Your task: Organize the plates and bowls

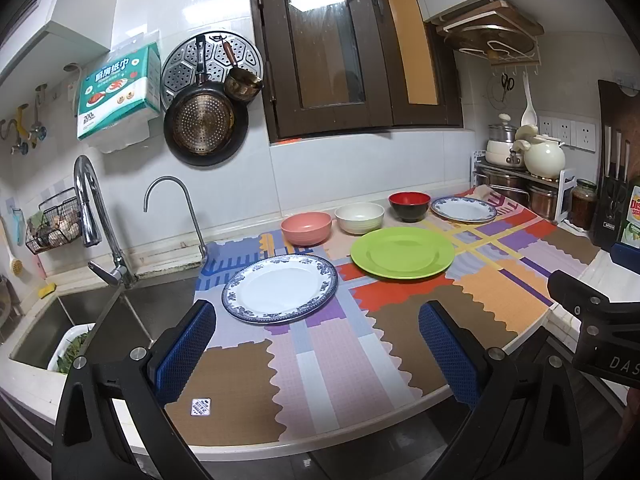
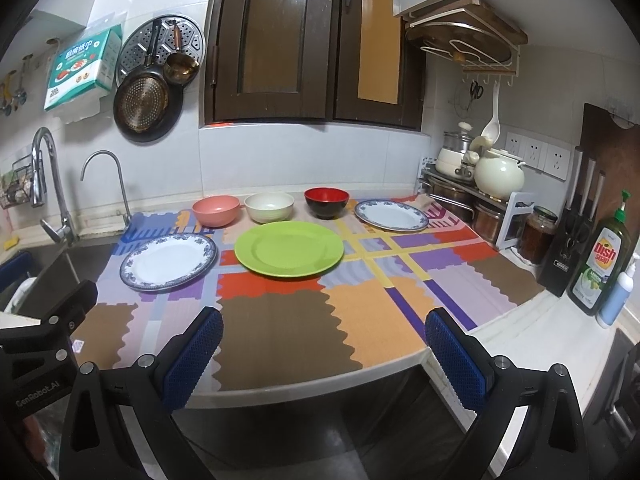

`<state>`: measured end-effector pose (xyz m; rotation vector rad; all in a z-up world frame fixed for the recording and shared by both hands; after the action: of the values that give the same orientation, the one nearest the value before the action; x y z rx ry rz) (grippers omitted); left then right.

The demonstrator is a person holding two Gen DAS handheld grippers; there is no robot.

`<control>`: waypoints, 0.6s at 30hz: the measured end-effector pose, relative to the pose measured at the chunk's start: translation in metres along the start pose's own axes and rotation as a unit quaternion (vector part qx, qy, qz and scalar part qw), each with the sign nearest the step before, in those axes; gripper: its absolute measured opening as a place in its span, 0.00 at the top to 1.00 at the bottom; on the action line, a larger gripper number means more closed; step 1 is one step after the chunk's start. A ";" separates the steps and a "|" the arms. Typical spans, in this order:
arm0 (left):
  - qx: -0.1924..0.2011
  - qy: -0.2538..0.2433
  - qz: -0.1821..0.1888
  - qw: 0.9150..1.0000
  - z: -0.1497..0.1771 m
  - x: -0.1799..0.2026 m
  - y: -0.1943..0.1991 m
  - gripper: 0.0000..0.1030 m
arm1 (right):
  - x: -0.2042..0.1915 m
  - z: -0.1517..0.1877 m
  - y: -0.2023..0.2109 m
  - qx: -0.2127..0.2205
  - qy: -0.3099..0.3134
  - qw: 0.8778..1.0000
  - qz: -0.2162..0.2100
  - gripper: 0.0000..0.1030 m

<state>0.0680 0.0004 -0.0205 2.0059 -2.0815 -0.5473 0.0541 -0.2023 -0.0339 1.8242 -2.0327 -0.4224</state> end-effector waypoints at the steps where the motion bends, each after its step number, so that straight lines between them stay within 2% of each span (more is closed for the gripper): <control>1: 0.000 0.000 0.000 1.000 -0.001 0.000 0.000 0.00 | 0.000 0.000 0.000 0.000 0.000 1.000 0.000 0.01; 18: 0.002 -0.001 0.000 1.000 -0.001 0.001 0.001 0.00 | 0.000 0.001 0.000 0.001 0.000 1.000 0.001 0.01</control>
<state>0.0676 -0.0006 -0.0193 2.0089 -2.0843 -0.5464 0.0537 -0.2028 -0.0342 1.8246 -2.0350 -0.4195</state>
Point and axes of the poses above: each gripper's, at about its wrist camera, not at the fingertips, and y roughly against the way its jaws point, x to its right, z to its underside, the point moved 8 cm from there along -y, roughly the way its jaws point, and after that the axes turned 1 degree about y, right-handed, at the moved point
